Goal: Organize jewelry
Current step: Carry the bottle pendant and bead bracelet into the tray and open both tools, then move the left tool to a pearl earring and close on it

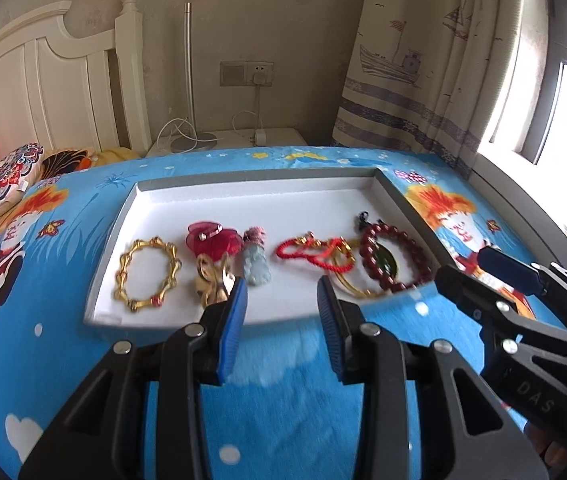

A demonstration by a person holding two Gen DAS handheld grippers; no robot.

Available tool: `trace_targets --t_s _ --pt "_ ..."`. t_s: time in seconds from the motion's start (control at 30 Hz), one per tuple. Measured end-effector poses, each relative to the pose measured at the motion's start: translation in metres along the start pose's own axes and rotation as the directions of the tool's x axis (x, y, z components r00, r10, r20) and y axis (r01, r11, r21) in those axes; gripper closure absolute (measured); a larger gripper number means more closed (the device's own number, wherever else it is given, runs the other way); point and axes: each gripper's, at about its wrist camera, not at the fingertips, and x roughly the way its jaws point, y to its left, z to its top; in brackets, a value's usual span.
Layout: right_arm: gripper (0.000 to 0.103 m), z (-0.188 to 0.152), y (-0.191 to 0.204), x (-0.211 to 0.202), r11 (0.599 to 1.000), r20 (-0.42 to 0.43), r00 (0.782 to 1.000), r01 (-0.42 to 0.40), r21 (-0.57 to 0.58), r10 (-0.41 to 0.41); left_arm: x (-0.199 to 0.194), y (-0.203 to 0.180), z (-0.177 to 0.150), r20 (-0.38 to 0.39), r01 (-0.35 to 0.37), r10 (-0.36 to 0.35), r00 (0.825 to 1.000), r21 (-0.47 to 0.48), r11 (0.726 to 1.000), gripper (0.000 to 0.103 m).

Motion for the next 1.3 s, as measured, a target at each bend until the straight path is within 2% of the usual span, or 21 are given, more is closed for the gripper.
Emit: trace_targets --t_s 0.47,0.77,0.87,1.0,1.3 --pt "0.052 -0.053 0.014 -0.055 0.998 -0.016 0.999 -0.040 -0.040 0.039 -0.057 -0.001 -0.056 -0.008 0.034 -0.034 0.999 -0.006 0.999 0.068" --pt "0.052 -0.087 0.013 -0.068 0.997 -0.060 0.997 -0.055 -0.047 0.053 -0.087 0.001 -0.100 -0.029 0.084 -0.084 0.996 -0.014 0.996 0.068" --pt "0.052 -0.095 0.013 -0.068 0.997 -0.073 0.996 -0.061 -0.039 0.058 -0.088 -0.007 -0.113 -0.053 0.114 -0.113 0.992 0.011 0.993 0.068" --pt "0.051 -0.098 0.013 -0.067 0.997 -0.075 0.995 -0.064 -0.041 0.061 -0.081 -0.012 -0.123 -0.085 0.140 -0.139 0.987 0.016 0.990 0.075" --pt "0.049 -0.098 0.013 -0.065 0.997 -0.077 0.995 -0.068 -0.039 0.065 -0.068 -0.011 -0.118 -0.100 0.130 -0.127 0.987 0.023 0.991 0.080"
